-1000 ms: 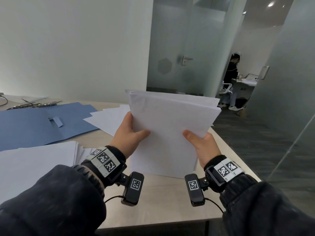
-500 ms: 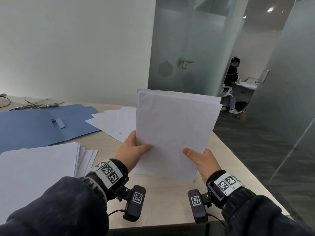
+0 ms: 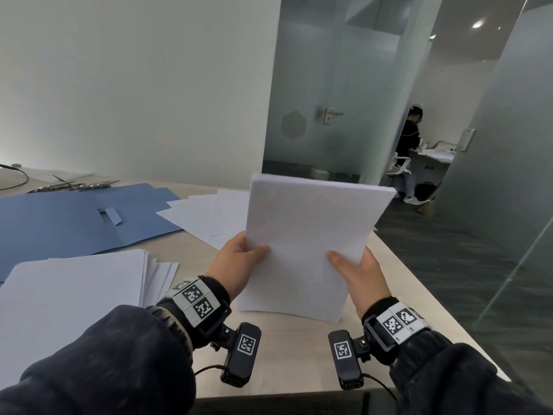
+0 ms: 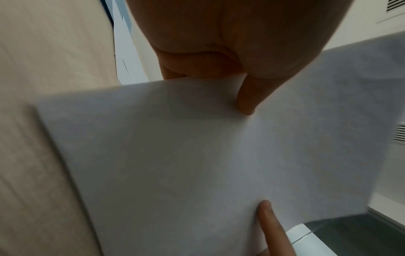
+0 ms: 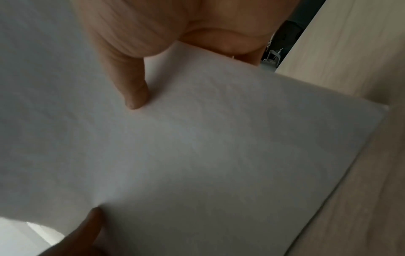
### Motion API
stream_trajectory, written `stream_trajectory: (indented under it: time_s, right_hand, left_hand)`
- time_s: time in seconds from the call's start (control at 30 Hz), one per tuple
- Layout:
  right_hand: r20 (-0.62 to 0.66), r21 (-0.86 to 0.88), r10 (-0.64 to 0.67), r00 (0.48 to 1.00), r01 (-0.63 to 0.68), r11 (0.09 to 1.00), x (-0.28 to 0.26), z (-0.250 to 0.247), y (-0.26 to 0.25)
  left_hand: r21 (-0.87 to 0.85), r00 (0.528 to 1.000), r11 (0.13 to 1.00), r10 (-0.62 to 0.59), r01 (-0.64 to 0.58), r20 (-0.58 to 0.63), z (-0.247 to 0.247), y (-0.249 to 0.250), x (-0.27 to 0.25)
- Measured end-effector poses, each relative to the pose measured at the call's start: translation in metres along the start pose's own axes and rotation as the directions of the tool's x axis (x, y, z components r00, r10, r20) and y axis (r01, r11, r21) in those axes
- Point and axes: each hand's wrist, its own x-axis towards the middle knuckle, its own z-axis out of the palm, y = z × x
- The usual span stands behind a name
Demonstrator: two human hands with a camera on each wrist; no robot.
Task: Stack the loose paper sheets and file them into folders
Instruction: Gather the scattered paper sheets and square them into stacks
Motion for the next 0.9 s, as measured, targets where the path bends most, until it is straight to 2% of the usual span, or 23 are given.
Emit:
stream_trajectory:
  time_s: [0.17, 0.3, 0.4, 0.5, 0.57, 0.67, 0.8, 0.9]
  right_hand:
    - [0.074, -0.097, 0.049, 0.996, -0.042, 0.994, -0.001, 0.032, -0.004]
    - [0.208, -0.184, 0.119, 0.971, -0.081, 0.98, -0.006, 0.086, -0.003]
    - [0.376, -0.209, 0.178, 0.909, -0.103, 0.972, -0.017, 0.138, -0.002]
    - [0.509, -0.251, 0.258, 0.821, -0.145, 0.957, -0.034, 0.188, -0.002]
    - [0.569, -0.318, 0.308, 0.762, -0.142, 0.937, -0.045, 0.218, 0.006]
    - [0.598, -0.369, 0.356, 0.718, -0.147, 0.918, -0.06, 0.253, 0.017]
    - [0.599, -0.376, 0.357, 0.717, -0.142, 0.916, -0.071, 0.271, 0.018]
    - [0.567, -0.409, 0.325, 0.757, -0.083, 0.909, -0.07, 0.266, 0.023]
  left_hand:
    - [-0.023, 0.994, 1.0, -0.006, 0.004, -0.113, -0.038, 0.024, -0.008]
    - [0.136, 0.975, 0.985, -0.073, 0.103, -0.212, -0.101, 0.041, -0.02]
    - [0.278, 0.937, 0.931, -0.141, 0.235, -0.32, -0.16, 0.044, -0.039]
    - [0.406, 0.875, 0.841, -0.15, 0.357, -0.46, -0.213, 0.039, -0.067]
    - [0.426, 0.844, 0.81, -0.149, 0.404, -0.516, -0.241, 0.031, -0.084]
    - [0.442, 0.809, 0.758, -0.187, 0.48, -0.558, -0.269, 0.02, -0.102]
    - [0.383, 0.757, 0.745, -0.243, 0.546, -0.607, -0.283, 0.015, -0.109]
    - [0.368, 0.758, 0.755, -0.252, 0.543, -0.602, -0.284, 0.014, -0.106]
